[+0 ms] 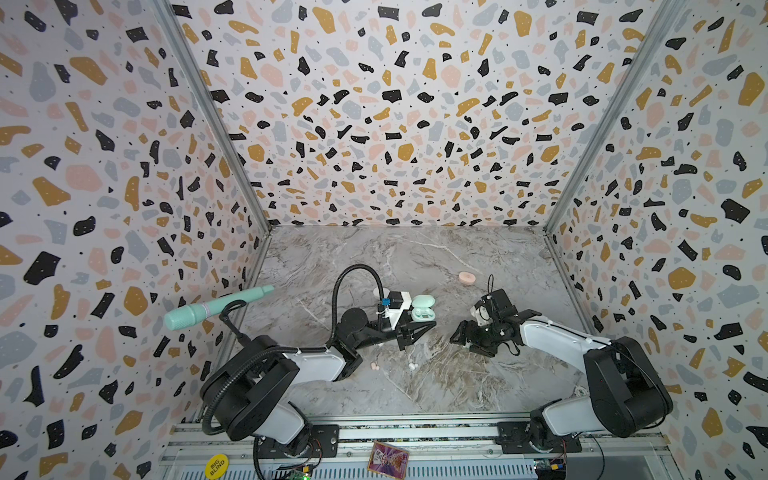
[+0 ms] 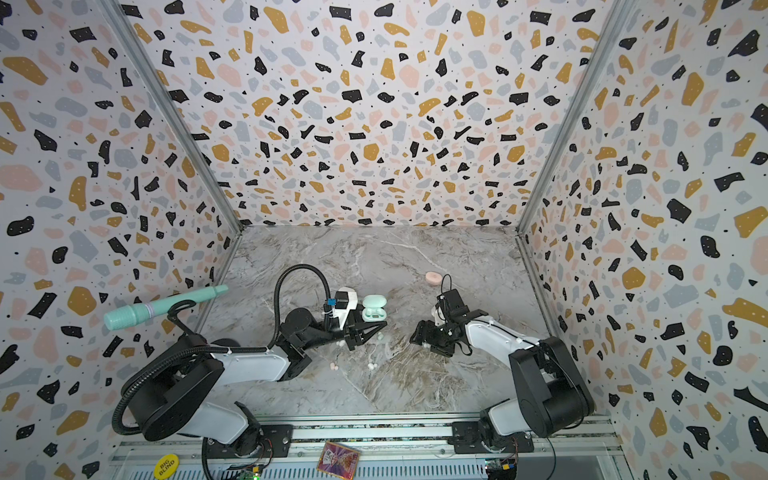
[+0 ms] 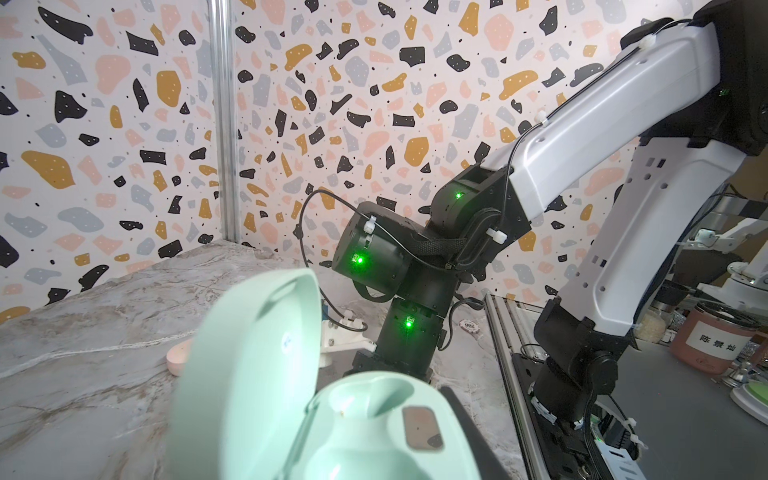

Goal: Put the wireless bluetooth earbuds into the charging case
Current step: 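Move the right gripper over the mint-green earbud on the table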

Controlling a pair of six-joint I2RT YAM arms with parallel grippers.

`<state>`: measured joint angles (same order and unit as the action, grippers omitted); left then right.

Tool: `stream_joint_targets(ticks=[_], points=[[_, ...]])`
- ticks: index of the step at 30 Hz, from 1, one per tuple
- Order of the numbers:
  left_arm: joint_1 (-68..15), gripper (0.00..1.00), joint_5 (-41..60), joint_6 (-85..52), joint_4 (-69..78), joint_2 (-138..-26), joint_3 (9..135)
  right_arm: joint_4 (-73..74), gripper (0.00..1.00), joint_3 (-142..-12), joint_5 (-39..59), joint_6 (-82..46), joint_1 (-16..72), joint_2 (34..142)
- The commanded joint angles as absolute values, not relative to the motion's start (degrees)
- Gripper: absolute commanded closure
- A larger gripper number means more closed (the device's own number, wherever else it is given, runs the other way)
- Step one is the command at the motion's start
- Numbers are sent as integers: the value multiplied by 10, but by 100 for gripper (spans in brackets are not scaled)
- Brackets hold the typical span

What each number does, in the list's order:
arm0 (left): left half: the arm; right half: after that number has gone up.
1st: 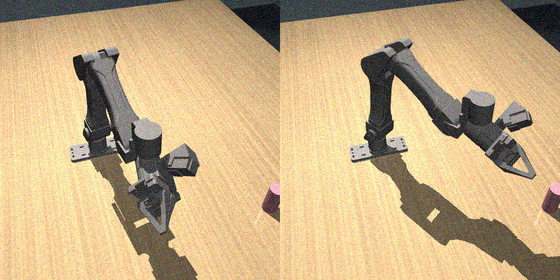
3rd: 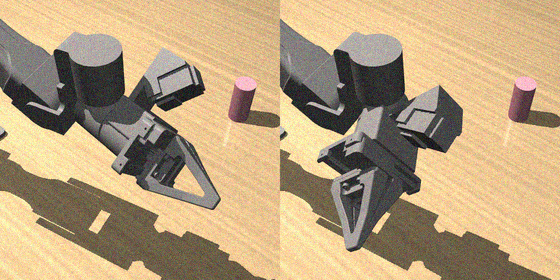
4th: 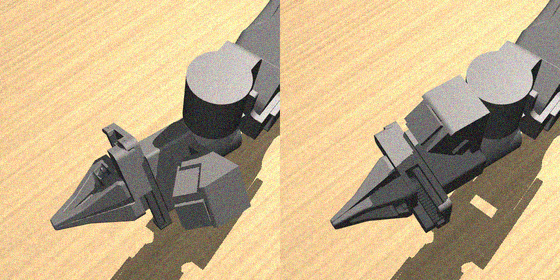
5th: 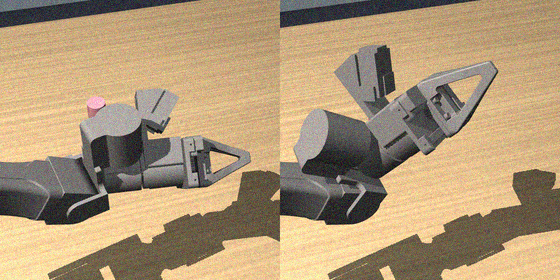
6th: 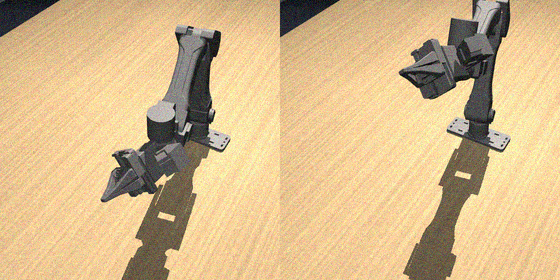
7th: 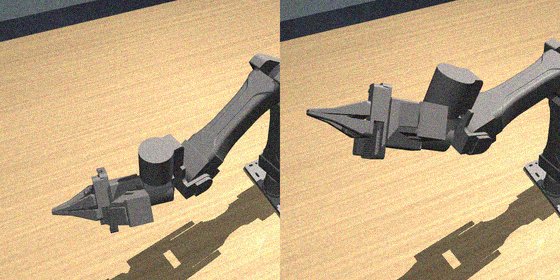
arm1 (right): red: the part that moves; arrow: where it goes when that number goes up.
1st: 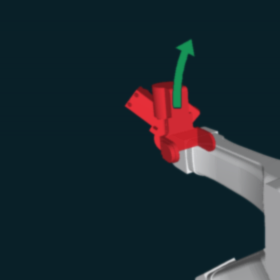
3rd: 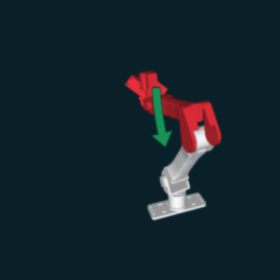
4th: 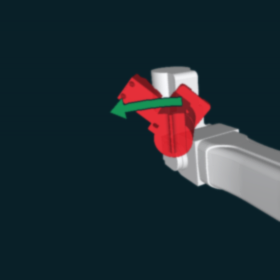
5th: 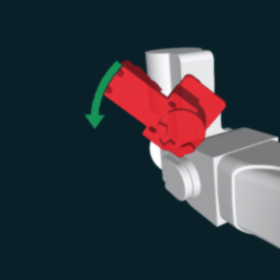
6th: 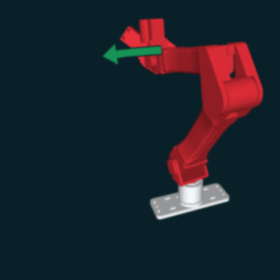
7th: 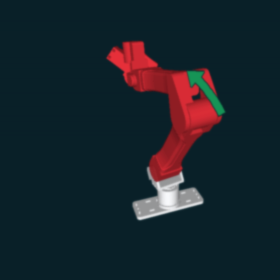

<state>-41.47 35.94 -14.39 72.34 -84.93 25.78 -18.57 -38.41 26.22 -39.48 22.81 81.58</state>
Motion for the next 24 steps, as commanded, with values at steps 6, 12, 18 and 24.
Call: stream_joint_targets(ticks=[6, 12, 18, 24], points=[[-417, 81, 359, -144, 768, -837, 254, -161, 21, -437, 273, -416, 264, 821], [-417, 81, 359, -143, 763, -834, 253, -181, 21, -469, 254, -402, 274, 833], [-417, 81, 357, -139, 751, -830, 255, -235, 22, -464, 217, -406, 274, 808], [-417, 81, 359, -139, 745, -829, 258, -274, 22, -462, 180, -404, 272, 826]])
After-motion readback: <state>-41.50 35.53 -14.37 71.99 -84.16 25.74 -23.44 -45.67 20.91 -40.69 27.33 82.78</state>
